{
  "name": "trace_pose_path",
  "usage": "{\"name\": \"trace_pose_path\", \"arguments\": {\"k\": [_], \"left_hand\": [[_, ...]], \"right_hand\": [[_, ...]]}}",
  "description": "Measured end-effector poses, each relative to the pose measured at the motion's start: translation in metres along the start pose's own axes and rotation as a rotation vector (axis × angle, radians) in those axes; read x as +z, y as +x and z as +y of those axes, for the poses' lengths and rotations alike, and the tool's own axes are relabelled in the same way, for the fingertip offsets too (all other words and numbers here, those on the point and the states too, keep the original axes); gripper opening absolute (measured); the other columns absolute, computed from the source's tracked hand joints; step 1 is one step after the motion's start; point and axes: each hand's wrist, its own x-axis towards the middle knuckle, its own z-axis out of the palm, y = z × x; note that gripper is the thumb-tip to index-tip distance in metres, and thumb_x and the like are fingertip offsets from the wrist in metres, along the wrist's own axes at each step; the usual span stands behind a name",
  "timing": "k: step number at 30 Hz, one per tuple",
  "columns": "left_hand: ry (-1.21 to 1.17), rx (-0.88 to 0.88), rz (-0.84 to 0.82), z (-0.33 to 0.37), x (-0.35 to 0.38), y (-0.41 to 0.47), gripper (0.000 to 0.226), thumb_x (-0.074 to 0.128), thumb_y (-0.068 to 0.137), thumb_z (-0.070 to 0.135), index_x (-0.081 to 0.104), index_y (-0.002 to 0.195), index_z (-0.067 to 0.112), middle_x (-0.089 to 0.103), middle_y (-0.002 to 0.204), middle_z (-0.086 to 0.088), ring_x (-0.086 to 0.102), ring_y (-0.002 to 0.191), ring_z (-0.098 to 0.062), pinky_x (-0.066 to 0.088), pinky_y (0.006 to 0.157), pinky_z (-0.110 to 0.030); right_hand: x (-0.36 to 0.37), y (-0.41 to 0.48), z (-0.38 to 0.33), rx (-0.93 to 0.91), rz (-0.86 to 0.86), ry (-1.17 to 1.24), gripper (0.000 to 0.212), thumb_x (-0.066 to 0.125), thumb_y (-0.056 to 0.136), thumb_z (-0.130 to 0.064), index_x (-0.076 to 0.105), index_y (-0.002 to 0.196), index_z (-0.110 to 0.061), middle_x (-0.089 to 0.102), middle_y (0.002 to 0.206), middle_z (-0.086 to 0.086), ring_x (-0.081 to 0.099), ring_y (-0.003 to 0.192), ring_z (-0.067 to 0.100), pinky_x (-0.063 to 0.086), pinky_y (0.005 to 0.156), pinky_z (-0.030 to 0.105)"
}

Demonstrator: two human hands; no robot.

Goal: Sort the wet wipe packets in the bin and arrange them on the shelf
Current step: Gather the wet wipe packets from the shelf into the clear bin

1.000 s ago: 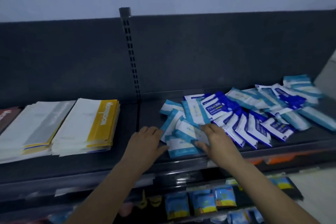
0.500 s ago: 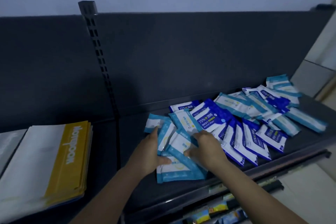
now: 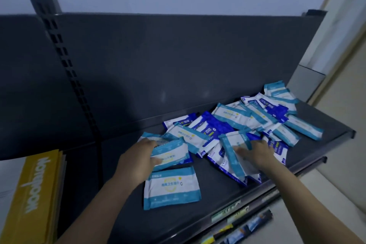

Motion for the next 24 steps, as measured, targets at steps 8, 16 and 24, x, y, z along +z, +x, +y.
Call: {"name": "trace_pose_path", "arguments": {"k": [8, 16, 24], "left_hand": [[-0.312, -0.094, 0.042, 0.052, -0.007, 0.02, 0.018, 0.064, 0.088, 0.029, 0.054, 0.089, 0.015, 0.059, 0.095, -0.003, 0.057, 0.086, -0.016, 0.045, 0.074, -0.032], [-0.024, -0.178, -0.066, 0.121, 0.046, 0.065, 0.045, 0.052, 0.093, 0.042, 0.043, 0.13, 0.019, 0.051, 0.129, -0.003, 0.049, 0.108, -0.016, 0.042, 0.088, -0.028], [0.16, -0.198, -0.281, 0.135, 0.065, 0.099, 0.095, 0.056, 0.086, 0.056, -0.005, 0.151, 0.025, 0.003, 0.159, -0.001, 0.004, 0.145, -0.023, 0.011, 0.117, -0.046]], "right_hand": [[-0.011, 0.025, 0.017, -0.149, -0.037, 0.018, 0.042, 0.055, 0.086, -0.054, 0.044, 0.085, -0.014, 0.049, 0.111, 0.013, 0.045, 0.093, 0.026, 0.034, 0.073, 0.03], [-0.034, 0.056, 0.053, -0.311, -0.112, 0.144, 0.066, 0.062, 0.085, -0.047, 0.04, 0.136, -0.011, 0.058, 0.121, 0.006, 0.055, 0.107, 0.022, 0.042, 0.077, 0.026], [-0.05, 0.084, 0.097, -0.478, 0.078, 0.334, 0.045, 0.07, 0.082, -0.034, 0.053, 0.117, -0.01, 0.063, 0.105, 0.004, 0.058, 0.091, 0.02, 0.045, 0.071, 0.028]]}}
